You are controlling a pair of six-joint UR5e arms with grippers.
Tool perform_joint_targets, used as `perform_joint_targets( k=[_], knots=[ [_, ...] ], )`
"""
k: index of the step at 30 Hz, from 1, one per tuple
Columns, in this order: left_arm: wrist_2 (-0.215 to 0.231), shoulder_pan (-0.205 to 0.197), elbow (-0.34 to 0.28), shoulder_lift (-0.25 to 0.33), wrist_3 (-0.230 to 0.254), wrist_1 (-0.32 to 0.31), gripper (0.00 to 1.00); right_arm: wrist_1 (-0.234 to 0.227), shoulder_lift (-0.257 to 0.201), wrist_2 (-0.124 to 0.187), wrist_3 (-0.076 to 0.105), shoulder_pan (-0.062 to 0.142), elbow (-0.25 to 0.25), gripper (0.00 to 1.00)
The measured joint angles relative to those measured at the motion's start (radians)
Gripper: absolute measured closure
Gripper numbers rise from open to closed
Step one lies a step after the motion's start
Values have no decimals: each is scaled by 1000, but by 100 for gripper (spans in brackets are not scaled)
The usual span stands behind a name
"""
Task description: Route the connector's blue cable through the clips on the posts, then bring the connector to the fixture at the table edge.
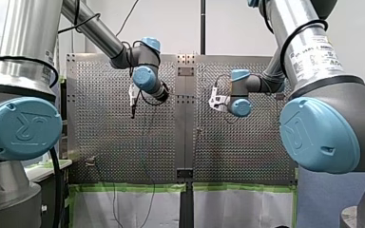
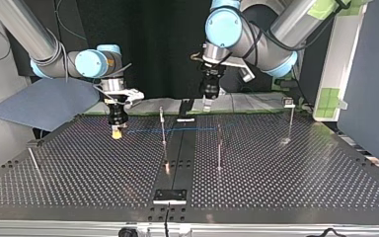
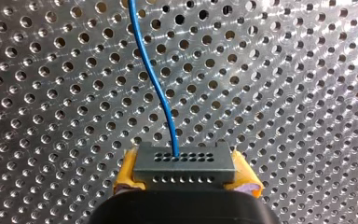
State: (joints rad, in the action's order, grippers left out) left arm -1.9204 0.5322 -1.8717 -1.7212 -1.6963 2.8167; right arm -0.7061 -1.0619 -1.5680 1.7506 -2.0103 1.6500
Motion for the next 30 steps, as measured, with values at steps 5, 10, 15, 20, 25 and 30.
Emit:
perform_joint_targets(
  k=[5,10,15,20,25,30],
  knots=[
    [-42,-14,0,0,-29,-6,0,1,2,0,0,0,0,100],
    [-81,-39,0,0,-34,-19,0,2,3,0,0,0,0,100],
    [-99,-77,1,0,-34,-31,0,2,3,0,0,0,0,100],
    [-96,-114,1,0,-30,-52,0,2,4,0,0,0,0,100],
    [-82,-122,1,0,-11,-60,0,2,5,0,0,0,0,100],
    [-64,-121,0,0,14,-67,0,2,5,0,0,0,0,100]
  ],
)
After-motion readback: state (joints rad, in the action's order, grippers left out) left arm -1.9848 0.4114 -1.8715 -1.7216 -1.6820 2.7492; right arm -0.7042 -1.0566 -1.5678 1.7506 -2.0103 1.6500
